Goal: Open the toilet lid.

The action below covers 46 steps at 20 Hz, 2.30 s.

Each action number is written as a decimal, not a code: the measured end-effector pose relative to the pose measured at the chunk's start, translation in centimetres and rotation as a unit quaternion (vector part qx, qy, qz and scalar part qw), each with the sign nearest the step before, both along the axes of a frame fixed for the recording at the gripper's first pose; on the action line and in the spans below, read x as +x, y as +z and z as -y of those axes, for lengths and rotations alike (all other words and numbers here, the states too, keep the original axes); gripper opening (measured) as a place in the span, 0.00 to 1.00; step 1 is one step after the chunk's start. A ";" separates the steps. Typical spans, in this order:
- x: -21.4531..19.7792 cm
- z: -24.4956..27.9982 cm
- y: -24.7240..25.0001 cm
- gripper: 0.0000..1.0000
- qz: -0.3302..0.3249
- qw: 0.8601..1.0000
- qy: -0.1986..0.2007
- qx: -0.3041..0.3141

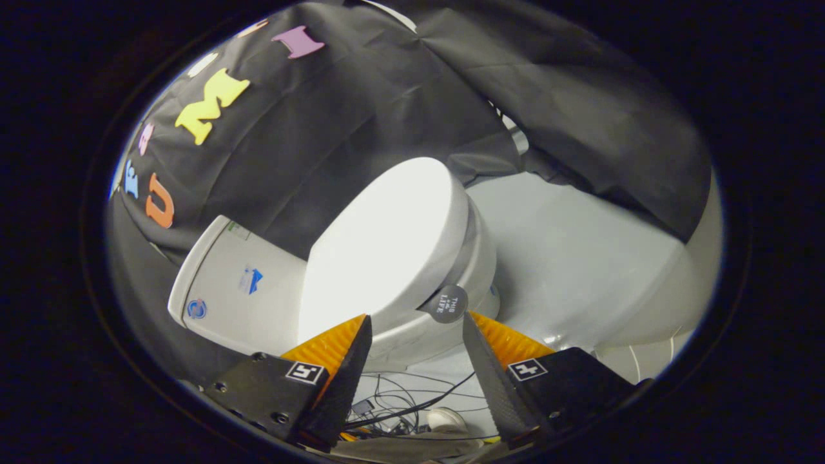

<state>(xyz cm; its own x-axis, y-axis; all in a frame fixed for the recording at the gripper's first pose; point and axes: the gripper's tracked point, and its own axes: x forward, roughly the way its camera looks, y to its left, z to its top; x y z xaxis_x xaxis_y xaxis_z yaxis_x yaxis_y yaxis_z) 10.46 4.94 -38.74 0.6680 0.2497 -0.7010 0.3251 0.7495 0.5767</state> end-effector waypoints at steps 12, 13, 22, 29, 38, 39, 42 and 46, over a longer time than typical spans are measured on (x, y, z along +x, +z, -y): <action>2.0 1.5 -5.4 0.75 -0.032 0.994 -0.061 0.079; 2.0 1.6 -6.0 0.73 -0.042 0.994 -0.067 0.081; 4.2 0.8 -6.4 0.33 -0.040 0.987 -0.071 0.137; 4.4 0.4 -4.0 0.12 -0.041 0.973 -0.099 0.203; 5.3 -0.6 2.7 0.11 0.000 0.985 -0.069 0.158; 5.3 -0.9 3.3 0.11 0.000 0.987 -0.062 0.148; 5.6 -1.7 5.1 0.11 0.009 0.991 -0.050 0.122; 5.8 -3.2 7.9 0.11 0.026 0.993 -0.035 0.105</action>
